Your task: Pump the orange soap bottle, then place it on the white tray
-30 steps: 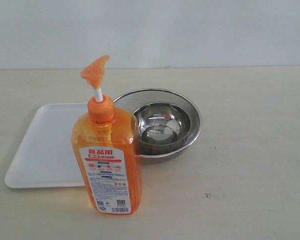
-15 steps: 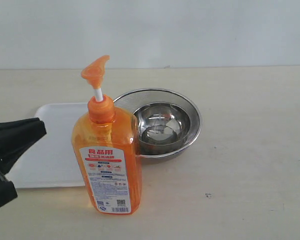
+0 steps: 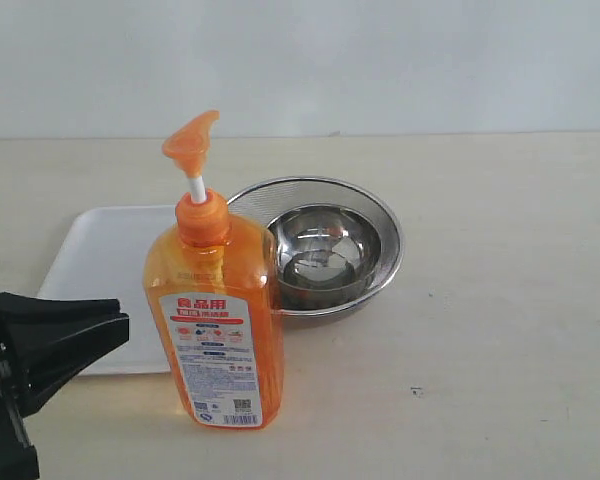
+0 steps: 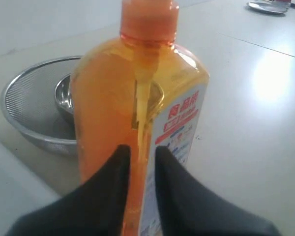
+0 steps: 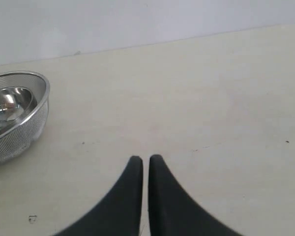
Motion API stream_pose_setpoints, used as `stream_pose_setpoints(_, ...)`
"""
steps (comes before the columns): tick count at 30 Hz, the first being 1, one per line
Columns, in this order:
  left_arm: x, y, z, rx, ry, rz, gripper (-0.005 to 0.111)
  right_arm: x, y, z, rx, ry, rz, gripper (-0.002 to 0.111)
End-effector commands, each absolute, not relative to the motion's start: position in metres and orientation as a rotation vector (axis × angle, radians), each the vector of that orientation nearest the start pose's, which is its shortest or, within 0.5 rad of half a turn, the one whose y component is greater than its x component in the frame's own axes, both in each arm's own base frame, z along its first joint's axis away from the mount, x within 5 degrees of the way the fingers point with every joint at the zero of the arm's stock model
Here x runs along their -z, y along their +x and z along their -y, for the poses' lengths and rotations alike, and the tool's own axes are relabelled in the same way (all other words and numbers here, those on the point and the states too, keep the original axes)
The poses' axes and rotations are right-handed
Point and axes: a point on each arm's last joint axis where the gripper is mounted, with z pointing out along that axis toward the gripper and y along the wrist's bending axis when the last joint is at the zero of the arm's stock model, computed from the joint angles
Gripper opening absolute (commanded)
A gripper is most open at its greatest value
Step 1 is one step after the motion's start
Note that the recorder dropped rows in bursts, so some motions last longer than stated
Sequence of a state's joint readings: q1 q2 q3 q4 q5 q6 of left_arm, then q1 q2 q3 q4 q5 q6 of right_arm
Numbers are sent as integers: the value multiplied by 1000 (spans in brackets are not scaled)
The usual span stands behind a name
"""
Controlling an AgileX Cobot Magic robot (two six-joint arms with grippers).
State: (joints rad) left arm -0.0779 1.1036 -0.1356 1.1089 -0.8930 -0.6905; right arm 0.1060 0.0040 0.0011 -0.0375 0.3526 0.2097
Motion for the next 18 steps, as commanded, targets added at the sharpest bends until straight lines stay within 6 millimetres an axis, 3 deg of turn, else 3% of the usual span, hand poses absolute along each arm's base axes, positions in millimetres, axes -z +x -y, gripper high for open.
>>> stream_pose_setpoints(1,-183,140,71,618,735,-1795,49,-182,53,-4,-178,71,-1833,0)
stream_pose_setpoints(6,-186,151,61,536,534,-1822,108,-182,53,-4,-179,71,-1831,0)
stream_pose_setpoints(14,-191,153,64,589,517,-1809,110,-182,53,-4,-179,71,-1831,0)
stream_pose_setpoints(18,-191,144,72,642,702,-1753,110,-182,53,-4,-179,71,-1831,0)
